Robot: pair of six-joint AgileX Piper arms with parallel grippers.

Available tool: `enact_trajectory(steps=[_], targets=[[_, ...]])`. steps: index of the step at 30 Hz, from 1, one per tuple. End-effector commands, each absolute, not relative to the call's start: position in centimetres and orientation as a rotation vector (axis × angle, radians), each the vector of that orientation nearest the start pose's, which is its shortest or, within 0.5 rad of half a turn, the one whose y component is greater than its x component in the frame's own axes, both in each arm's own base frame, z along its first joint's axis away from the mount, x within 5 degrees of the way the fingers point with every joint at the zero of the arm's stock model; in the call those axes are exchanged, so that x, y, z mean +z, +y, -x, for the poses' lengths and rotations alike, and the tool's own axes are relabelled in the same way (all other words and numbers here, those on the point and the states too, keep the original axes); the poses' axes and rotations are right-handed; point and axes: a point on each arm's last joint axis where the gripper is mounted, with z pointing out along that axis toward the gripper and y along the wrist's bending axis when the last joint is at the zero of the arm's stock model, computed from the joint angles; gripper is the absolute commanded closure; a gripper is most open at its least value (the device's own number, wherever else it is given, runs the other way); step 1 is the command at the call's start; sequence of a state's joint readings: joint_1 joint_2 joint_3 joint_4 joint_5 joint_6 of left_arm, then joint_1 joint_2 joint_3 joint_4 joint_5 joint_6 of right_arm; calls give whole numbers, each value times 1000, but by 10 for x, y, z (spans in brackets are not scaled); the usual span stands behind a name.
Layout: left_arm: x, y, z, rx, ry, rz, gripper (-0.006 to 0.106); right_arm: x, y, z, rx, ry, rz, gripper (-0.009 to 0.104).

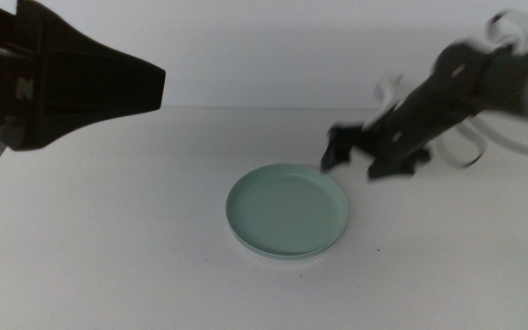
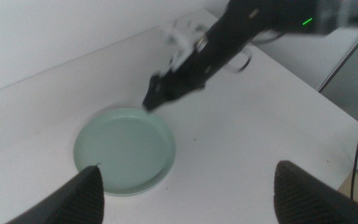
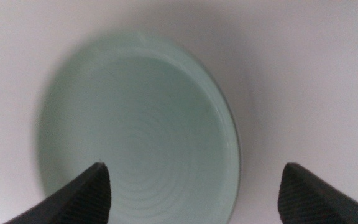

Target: Stack the three bowls on top of each other.

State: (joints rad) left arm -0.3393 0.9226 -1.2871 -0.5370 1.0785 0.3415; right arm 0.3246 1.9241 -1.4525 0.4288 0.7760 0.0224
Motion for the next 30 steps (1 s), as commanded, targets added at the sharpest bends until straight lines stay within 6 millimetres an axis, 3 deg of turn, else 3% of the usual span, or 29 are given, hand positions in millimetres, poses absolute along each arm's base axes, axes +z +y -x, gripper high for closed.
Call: enact_trajectory(steps=[1, 4, 7, 10, 13, 18, 21, 30], targets=[[459, -87, -123, -659, 2008, -695, 7, 272, 135, -375, 583, 2619, 108, 14], [459, -87, -123, -658, 2007, -697, 7, 329, 100, -354, 507, 2488, 98, 14], [459, -87, -123, -658, 2007, -697, 7, 382, 69, -315, 381, 2348, 100, 14], [459, -87, -123, -658, 2007, -697, 7, 405, 47, -266, 239, 2259, 60, 14], [460, -85, -120, -638, 1993, -691, 7, 408, 36, -219, 220, 2160, -1, 14], [472, -65, -118, -362, 1847, -624, 7, 402, 28, -171, 241, 1995, -16, 14], [475, -55, -118, -281, 1740, -534, 7, 397, 26, -163, 236, 1939, -27, 14], [424, -14, -112, -36, 1712, -222, 7, 397, 25, -168, 212, 1858, -12, 14]])
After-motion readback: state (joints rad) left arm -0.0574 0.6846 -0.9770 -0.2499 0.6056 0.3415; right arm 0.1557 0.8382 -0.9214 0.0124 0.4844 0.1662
